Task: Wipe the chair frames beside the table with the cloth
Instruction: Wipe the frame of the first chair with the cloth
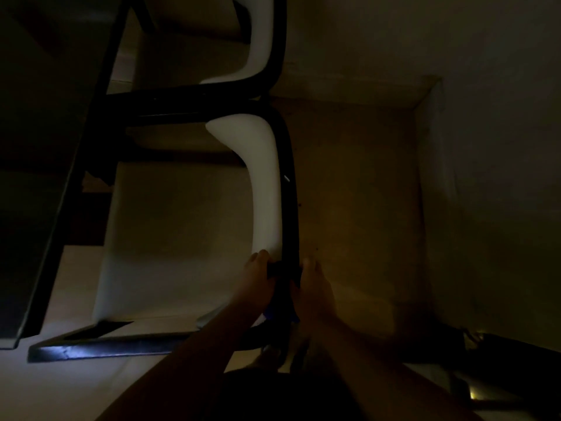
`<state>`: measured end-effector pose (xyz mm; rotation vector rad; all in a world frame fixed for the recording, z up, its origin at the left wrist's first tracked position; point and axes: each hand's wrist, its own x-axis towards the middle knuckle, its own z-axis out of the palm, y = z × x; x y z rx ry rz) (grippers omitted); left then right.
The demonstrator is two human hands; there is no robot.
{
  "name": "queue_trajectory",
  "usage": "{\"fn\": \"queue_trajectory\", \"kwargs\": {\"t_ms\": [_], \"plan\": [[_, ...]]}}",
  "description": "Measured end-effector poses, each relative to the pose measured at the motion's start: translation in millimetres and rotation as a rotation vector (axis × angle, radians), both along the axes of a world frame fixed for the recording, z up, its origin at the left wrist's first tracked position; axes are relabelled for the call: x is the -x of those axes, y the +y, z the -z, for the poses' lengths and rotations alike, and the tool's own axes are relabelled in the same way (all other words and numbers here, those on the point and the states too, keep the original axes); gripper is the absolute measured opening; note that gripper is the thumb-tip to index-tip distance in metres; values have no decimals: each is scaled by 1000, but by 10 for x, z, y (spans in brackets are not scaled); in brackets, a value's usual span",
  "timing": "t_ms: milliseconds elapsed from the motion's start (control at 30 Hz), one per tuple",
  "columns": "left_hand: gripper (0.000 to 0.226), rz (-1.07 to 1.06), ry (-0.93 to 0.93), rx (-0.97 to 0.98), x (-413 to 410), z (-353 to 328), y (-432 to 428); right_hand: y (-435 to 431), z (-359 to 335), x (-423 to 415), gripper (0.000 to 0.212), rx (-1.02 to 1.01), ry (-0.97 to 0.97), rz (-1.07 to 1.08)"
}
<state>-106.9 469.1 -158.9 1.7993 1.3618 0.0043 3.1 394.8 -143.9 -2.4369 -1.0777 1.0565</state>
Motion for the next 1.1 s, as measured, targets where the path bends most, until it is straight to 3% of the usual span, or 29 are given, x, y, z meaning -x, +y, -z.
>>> {"fn": "queue_trajectory", "kwargs": {"t_ms": [133, 267, 467, 633, 800, 1000, 1100], "plan": [[18, -78, -9, -12, -142, 24, 189, 209, 74, -85, 44, -56, -18, 122], [16, -159, -52, -6, -311, 11, 448, 476, 190, -236, 36, -156, -158, 2], [15, -161, -86, -32, -548, -34, 900, 1042, 264, -529, 39, -162, -194, -66], [16, -195, -20, -82, -832, -43, 1497, 1678, 325, -879, 37, -185, -62, -118], [20, -276, -12, -193, -1184, 26, 2209, 2485, 378, -1229, 39, -308, -105, -197], [9, -425, -55, -220, -1526, 170, 3245, 3568, 510, -1588, 40, -447, -75, -202], [12, -428, -47, -285, -1646, 189, 3591, 3946, 576, -1720, 54, -408, -66, -235]]}}
